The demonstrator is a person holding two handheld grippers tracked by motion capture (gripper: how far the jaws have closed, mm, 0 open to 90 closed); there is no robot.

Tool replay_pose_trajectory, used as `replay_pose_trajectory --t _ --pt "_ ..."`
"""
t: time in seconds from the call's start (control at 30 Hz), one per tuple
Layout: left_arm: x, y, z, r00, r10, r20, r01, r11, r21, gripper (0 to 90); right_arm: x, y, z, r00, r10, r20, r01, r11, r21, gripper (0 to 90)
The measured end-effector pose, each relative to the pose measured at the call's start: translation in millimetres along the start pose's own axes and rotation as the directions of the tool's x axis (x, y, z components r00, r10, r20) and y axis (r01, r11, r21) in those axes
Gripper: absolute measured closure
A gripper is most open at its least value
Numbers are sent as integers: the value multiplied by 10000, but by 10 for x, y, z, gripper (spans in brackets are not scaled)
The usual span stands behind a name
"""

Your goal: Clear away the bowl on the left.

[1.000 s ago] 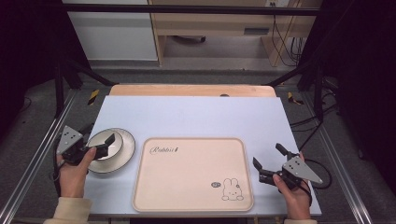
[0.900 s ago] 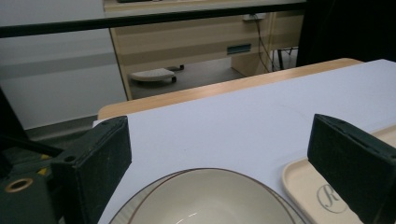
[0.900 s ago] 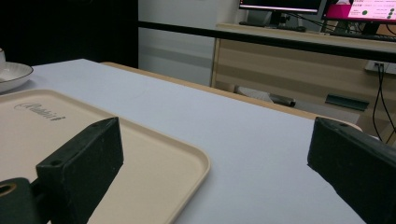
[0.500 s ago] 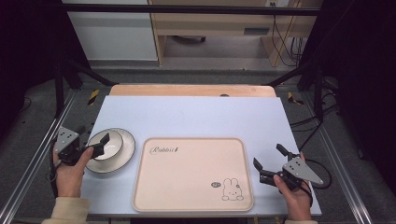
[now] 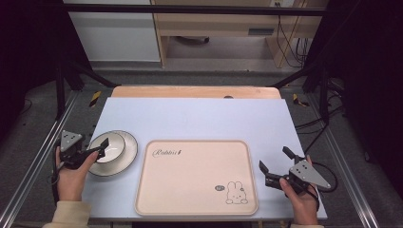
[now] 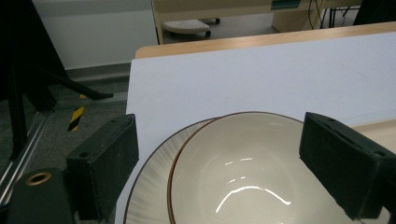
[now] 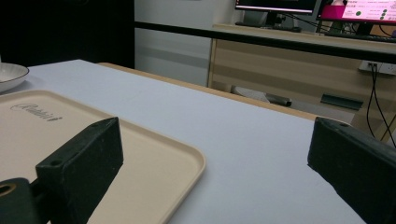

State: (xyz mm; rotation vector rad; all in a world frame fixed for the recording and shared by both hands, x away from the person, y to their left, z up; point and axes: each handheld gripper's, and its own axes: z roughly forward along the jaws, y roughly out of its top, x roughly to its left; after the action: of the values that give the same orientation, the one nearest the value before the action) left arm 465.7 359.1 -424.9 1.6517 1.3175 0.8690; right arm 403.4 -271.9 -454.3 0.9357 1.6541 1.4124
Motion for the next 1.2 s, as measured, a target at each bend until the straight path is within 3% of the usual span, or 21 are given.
replay_pose_trajectory --t 0.47,0.77,1.2 --pt "79 -45 -1 9990 -369 -234 386 9965 735 270 -6 3 8 10000 15 -41 -15 10000 51 36" --pt "129 -89 11 9979 -461 -457 533 9840 1700 400 -4 7 5 10000 -8 -89 8 10000 31 36" --pt "128 -121 39 9973 -491 -544 599 9735 2209 527 0 0 14 9999 -26 -124 27 9999 115 36"
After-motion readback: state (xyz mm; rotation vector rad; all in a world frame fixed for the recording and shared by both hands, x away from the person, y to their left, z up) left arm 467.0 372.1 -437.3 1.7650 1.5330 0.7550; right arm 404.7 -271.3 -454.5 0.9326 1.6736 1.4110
